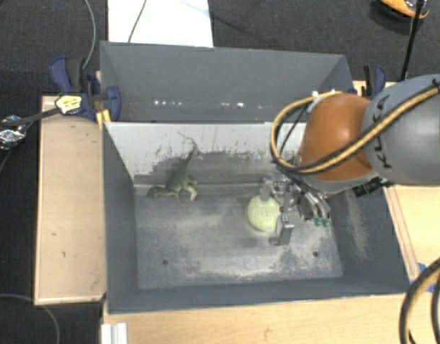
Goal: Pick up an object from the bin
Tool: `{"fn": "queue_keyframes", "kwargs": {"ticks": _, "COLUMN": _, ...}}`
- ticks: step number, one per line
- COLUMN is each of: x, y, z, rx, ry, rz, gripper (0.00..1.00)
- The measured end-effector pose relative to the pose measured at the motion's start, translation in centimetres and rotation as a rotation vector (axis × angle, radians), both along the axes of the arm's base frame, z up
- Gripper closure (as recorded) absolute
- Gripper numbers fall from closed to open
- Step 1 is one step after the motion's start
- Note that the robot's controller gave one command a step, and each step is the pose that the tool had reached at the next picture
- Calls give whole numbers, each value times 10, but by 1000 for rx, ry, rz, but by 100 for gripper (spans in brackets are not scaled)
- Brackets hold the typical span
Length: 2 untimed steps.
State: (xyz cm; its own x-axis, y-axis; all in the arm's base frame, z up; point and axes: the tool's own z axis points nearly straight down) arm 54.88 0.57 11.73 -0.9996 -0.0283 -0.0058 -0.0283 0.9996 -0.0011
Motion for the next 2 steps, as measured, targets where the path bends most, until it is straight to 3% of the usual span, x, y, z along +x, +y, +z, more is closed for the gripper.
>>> {"fn": "queue_keyframes", "kwargs": {"ticks": 1, "x": 13, "y": -4, "z": -17, "rx": 4, "ry": -2, "rz": -71, "gripper": 0}}
{"fn": "queue_keyframes", "kwargs": {"ticks": 2, "x": 16, "y": -6, "z": -21, "rx": 4, "ry": -3, "rz": -42, "gripper": 0}}
